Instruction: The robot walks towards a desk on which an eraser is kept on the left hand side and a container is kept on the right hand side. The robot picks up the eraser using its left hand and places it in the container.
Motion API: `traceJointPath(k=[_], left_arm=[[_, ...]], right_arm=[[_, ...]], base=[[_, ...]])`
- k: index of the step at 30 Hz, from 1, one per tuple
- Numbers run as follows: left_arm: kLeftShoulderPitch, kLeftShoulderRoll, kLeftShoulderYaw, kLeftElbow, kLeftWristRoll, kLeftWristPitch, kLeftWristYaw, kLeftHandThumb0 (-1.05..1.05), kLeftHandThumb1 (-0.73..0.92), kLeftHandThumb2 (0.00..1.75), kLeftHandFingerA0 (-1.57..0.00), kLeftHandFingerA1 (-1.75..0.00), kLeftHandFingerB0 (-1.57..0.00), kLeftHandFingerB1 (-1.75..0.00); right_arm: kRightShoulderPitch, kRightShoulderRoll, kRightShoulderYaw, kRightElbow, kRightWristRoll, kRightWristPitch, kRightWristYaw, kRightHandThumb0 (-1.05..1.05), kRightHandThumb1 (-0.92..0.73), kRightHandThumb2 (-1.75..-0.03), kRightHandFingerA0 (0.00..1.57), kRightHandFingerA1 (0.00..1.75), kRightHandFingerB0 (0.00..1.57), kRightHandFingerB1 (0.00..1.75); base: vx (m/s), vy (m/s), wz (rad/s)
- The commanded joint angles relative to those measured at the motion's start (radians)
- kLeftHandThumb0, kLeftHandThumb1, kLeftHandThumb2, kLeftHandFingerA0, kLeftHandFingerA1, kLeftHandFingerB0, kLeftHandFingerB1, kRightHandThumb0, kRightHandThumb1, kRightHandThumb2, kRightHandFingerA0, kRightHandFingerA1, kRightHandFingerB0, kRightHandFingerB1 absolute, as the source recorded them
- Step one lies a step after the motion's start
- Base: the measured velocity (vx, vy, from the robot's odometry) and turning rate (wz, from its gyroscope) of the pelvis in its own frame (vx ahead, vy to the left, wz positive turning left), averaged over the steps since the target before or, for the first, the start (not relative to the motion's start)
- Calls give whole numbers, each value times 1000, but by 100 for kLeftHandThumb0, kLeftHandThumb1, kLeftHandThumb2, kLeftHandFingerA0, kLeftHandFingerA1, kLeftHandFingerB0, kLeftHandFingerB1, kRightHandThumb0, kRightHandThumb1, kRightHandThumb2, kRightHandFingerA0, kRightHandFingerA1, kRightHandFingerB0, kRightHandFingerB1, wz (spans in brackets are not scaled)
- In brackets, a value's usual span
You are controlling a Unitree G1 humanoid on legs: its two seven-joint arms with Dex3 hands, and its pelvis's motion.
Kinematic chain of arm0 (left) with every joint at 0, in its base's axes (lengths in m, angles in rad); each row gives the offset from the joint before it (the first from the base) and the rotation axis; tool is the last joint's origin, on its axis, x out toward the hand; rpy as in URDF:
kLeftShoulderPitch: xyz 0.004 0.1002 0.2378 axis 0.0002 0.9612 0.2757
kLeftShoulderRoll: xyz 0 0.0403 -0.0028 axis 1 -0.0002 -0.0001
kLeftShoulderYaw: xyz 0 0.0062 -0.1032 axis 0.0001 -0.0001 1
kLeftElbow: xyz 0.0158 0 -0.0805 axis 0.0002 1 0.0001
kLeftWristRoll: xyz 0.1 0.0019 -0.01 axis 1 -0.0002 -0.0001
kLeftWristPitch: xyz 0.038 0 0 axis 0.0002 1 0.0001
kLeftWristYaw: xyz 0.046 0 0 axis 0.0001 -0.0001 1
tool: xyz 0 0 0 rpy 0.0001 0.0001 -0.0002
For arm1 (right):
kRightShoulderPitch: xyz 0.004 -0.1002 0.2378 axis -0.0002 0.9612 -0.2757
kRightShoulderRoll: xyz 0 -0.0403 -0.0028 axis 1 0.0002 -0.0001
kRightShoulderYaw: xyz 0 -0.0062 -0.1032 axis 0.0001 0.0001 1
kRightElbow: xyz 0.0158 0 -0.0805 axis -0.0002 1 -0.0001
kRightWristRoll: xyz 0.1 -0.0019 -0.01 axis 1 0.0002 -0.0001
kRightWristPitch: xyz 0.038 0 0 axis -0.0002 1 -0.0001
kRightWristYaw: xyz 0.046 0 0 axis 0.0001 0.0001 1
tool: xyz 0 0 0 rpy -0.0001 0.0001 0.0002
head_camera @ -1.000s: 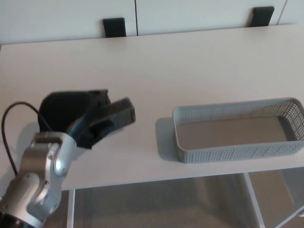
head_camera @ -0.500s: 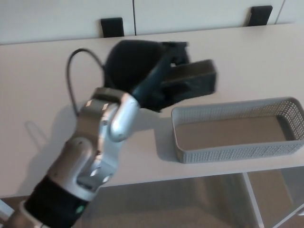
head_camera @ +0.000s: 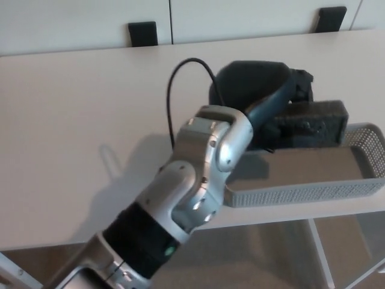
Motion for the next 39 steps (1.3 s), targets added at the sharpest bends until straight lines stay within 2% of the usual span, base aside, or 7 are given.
traceJointPath(k=[1,7,8,9,33,34,39], left_arm=[[-29,-39,0,69,-17,53,-14,-66,75,70,-122,-103,-78,-65],[-25,-88,0,145,-37,24,40,-62,59,65,-119,-116,-52,-62],[-34,-87,-8,148,-37,42,-1,-73,66,60,-34,-107,-21,-49],[-54,-82,-30,155,-20,82,-71,-93,55,93,0,-17,-7,-25],[235,205,-31,-747,-25,18,-226,-105,66,106,0,-1,-1,-26],[286,218,38,-860,-153,22,-291,-91,67,60,-6,-33,-11,-39],[481,262,589,-1103,-985,189,-744,-78,43,80,-26,-39,-44,-48]], right_arm=[[-9,-17,6,-4,-16,14,1,-39,-55,-80,68,61,51,54],[-11,-24,9,-9,-11,6,10,-32,-65,-60,74,49,55,43],[-14,-23,10,-10,-11,10,10,-33,-65,-60,73,49,55,43],[-14,-23,12,-14,-13,18,12,-33,-65,-60,73,49,54,43],[-18,-48,20,-32,-28,70,53,-35,-66,-60,74,48,55,42],[-15,-43,18,-33,-21,75,57,-35,-66,-60,74,49,55,42],[5,-56,3,-36,-7,77,63,-37,-65,-61,74,50,53,42]], base=[[0,0,0],[0,0,0],[0,0,0],[0,0,0],[0,0,0],[0,0,0],[0,0,0]])
